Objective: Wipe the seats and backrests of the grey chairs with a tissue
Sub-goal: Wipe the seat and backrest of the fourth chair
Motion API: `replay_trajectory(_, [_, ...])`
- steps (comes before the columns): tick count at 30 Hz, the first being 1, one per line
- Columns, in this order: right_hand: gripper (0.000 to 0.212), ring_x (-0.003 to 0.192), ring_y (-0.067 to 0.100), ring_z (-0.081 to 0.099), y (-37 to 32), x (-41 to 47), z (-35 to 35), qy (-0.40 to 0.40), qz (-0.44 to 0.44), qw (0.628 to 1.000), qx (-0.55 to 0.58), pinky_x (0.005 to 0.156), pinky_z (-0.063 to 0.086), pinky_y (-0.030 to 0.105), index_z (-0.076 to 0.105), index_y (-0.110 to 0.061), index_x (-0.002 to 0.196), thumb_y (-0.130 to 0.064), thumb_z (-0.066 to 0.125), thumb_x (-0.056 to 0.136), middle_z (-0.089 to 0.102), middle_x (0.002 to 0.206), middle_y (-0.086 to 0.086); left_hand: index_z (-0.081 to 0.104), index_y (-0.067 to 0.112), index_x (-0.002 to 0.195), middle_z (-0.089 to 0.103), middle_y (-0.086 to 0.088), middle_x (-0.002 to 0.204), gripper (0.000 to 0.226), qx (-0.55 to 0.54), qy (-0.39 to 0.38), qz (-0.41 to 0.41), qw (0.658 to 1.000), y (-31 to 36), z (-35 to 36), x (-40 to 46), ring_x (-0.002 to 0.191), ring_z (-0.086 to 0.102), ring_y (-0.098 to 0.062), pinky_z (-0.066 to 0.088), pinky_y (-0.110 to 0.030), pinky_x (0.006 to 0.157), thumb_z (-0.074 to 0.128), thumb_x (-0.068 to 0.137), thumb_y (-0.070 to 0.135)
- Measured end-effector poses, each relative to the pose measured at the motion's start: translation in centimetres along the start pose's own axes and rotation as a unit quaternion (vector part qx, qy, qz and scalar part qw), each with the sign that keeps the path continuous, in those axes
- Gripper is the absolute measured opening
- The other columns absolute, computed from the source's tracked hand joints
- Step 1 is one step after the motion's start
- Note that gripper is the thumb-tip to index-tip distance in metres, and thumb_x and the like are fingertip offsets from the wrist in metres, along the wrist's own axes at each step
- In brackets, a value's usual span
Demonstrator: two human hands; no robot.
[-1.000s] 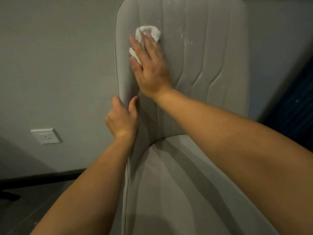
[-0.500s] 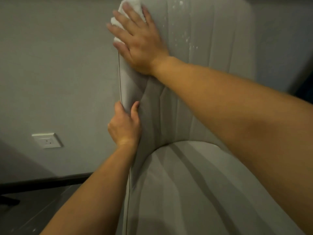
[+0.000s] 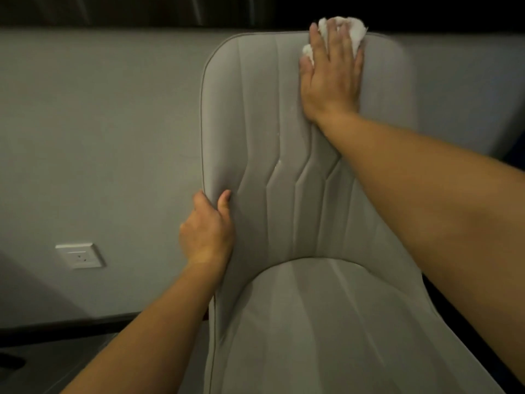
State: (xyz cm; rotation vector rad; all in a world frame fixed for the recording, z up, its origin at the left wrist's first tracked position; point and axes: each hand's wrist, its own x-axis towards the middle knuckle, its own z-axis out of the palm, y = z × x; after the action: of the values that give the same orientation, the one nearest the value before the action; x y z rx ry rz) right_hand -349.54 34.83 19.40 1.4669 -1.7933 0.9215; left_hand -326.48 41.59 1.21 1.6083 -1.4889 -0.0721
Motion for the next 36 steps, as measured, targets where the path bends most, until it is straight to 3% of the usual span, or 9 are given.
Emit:
replay_trajectory(2, [0.06, 0.153, 0.022, 0.009, 0.2, 0.0, 0.3, 0.002, 0.003, 1.0, 0.006, 0.123, 0.002, 0.045, 0.023, -0.025, 0.157, -0.047, 0.019, 0.102, 0.016, 0.165, 0.003, 0.047, 0.009, 0.107, 0.063, -0.025, 0.1, 0.057, -0.027, -0.012, -0.015, 0.999, 1.1, -1.0, 0.8, 0.089, 0.058, -0.045, 0.038, -0.044, 0.066, 0.039, 0.091, 0.062])
replay_trajectory(4, [0.06, 0.153, 0.022, 0.009, 0.4, 0.0, 0.5, 0.007, -0.004, 1.0, 0.006, 0.122, 0.003, 0.046, 0.023, -0.025, 0.157, -0.047, 0.019, 0.101, 0.017, 0.165, 0.003, 0.043, 0.009, 0.128, 0.059, -0.022, 0.12, 0.068, -0.093, -0.011, -0.047, 0.995, 3.2, -2.0, 3.8, 0.106, 0.055, -0.042, 0.042, -0.044, 0.081, 0.045, 0.088, 0.064])
replay_trajectory(7, [0.061, 0.153, 0.022, 0.008, 0.4, 0.1, 0.5, 0.007, -0.012, 1.0, 0.0, 0.123, 0.004, 0.047, 0.021, -0.025, 0.158, -0.047, 0.02, 0.101, 0.016, 0.165, 0.003, 0.032, 0.01, 0.143, 0.045, -0.016, 0.141, 0.083, -0.126, -0.01, -0.042, 0.991, 6.7, -3.4, 10.4, 0.126, 0.044, -0.035, 0.036, -0.042, 0.1, 0.046, 0.085, 0.068])
replay_trajectory(12, [0.06, 0.153, 0.023, 0.006, 0.5, 0.1, 0.6, 0.005, -0.014, 1.0, 0.006, 0.123, 0.003, 0.047, 0.019, -0.024, 0.158, -0.047, 0.021, 0.102, 0.014, 0.166, 0.003, 0.05, 0.007, 0.123, 0.056, -0.019, 0.123, 0.084, -0.038, -0.073, 0.023, 0.996, 10.0, -4.2, 15.6, 0.11, 0.052, -0.037, 0.038, -0.043, 0.083, 0.027, 0.084, 0.078])
replay_trajectory(17, [0.059, 0.153, 0.022, 0.008, 0.5, 0.2, 0.8, 0.007, -0.009, 1.0, 0.01, 0.123, 0.003, 0.046, 0.021, -0.024, 0.158, -0.046, 0.025, 0.103, 0.015, 0.165, 0.002, 0.056, 0.018, 0.107, 0.062, -0.012, 0.1, 0.07, -0.034, 0.027, 0.048, 0.998, 11.3, -3.7, 16.8, 0.088, 0.057, -0.032, 0.044, -0.041, 0.072, 0.023, 0.085, 0.076])
replay_trajectory(20, [0.058, 0.152, 0.021, 0.01, 0.4, 0.3, 1.1, 0.017, -0.009, 1.0, 0.02, 0.123, 0.004, 0.046, 0.024, -0.025, 0.157, -0.046, 0.025, 0.103, 0.019, 0.165, 0.002, 0.057, 0.019, 0.102, 0.063, -0.015, 0.1, 0.065, -0.032, 0.07, 0.054, 0.996, 11.1, -2.9, 16.3, 0.09, 0.057, -0.037, 0.041, -0.043, 0.072, 0.021, 0.088, 0.071])
replay_trajectory(24, [0.054, 0.152, 0.021, 0.015, -0.8, 0.3, 1.1, 0.043, 0.013, 0.997, 0.064, 0.122, 0.007, 0.044, 0.031, -0.025, 0.155, -0.043, 0.026, 0.104, 0.026, 0.163, 0.001, 0.055, 0.019, 0.1, 0.063, -0.017, 0.099, 0.063, -0.025, 0.072, 0.056, 0.995, 11.0, -2.7, 16.6, 0.09, 0.057, -0.039, 0.04, -0.044, 0.07, 0.019, 0.089, 0.07])
replay_trajectory(30, [0.051, 0.149, 0.025, 0.025, -7.5, -2.4, 2.0, 0.052, -0.16, 0.98, 0.11, 0.122, 0.01, 0.044, 0.041, -0.02, 0.15, -0.038, 0.033, 0.103, 0.034, 0.159, 0.006, 0.058, 0.016, 0.103, 0.064, -0.016, 0.103, 0.064, -0.028, 0.067, 0.042, 0.996, 11.4, -2.7, 16.5, 0.094, 0.057, -0.038, 0.035, -0.042, 0.069, 0.019, 0.092, 0.066])
replay_trajectory(36, [0.052, 0.148, 0.029, 0.028, -4.1, -4.2, 3.3, 0.08, -0.284, 0.955, 0.004, 0.119, 0.018, 0.049, 0.037, -0.02, 0.152, -0.039, 0.038, 0.104, 0.034, 0.159, 0.009, 0.058, 0.015, 0.105, 0.064, -0.017, 0.103, 0.061, -0.027, 0.073, 0.052, 0.996, 11.1, -2.3, 16.9, 0.094, 0.057, -0.038, 0.034, -0.041, 0.069, 0.017, 0.096, 0.059])
